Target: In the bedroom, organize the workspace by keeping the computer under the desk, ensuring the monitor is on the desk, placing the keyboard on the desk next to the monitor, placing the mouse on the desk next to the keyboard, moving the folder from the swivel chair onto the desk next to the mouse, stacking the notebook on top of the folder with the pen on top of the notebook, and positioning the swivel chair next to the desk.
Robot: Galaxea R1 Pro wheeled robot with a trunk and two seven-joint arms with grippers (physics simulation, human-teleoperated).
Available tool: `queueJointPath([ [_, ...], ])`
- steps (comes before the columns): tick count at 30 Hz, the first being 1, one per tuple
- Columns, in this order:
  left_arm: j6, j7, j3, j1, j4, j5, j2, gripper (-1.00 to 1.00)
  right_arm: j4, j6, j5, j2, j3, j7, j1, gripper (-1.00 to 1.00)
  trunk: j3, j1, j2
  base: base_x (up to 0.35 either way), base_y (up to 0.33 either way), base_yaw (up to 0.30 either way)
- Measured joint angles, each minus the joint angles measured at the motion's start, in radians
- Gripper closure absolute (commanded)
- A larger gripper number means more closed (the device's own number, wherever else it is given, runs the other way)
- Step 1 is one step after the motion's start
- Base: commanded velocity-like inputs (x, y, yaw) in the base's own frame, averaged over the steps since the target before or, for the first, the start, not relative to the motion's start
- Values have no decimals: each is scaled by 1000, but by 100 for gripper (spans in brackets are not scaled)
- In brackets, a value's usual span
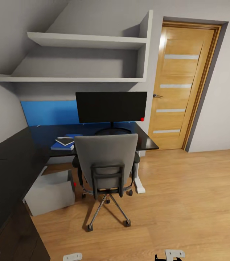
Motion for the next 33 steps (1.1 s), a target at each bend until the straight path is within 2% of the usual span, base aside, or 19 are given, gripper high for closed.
queueJointPath([
  [29, -2, -7, 3, 0, -1, 3, -3, -100, 0, 0, 0, 0, 0, 0, 0, -100, 91, -111, 203, 0, 0, 0],
  [33, -2, -8, 3, 0, -1, 3, -3, -100, 0, 0, 0, 0, -1, 0, 0, -100, 91, -111, 203, 0, 0, 0],
])
